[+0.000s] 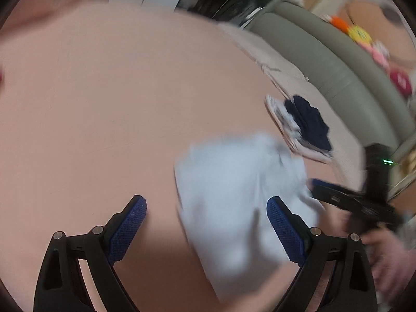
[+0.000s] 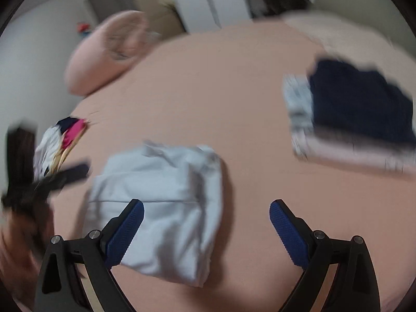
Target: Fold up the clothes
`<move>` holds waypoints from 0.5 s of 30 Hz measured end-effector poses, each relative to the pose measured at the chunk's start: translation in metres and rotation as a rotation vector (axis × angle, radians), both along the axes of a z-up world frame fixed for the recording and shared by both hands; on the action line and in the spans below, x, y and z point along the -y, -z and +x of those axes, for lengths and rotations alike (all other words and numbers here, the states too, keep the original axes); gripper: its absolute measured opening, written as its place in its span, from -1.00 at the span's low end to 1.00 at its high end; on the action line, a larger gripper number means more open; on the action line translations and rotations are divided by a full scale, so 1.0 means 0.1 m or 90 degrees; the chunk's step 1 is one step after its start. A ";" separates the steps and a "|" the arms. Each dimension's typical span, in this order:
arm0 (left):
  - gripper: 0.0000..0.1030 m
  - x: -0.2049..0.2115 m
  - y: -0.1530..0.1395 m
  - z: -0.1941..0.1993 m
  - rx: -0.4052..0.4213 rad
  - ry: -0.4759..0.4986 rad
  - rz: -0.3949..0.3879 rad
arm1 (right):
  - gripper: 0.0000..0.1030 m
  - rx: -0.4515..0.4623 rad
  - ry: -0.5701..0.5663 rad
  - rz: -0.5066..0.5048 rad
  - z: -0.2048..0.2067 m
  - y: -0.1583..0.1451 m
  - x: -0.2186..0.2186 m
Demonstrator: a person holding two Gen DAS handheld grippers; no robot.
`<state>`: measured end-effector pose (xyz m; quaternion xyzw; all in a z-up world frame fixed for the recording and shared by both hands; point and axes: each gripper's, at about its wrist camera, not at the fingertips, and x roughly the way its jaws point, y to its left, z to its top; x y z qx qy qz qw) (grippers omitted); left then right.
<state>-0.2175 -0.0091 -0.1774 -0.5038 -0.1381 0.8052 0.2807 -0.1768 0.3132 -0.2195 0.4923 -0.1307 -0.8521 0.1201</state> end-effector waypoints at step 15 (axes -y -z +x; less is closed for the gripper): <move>-0.04 -0.10 0.19 0.15 0.039 -0.025 0.062 | 0.84 0.108 -0.008 -0.162 -0.12 0.43 0.07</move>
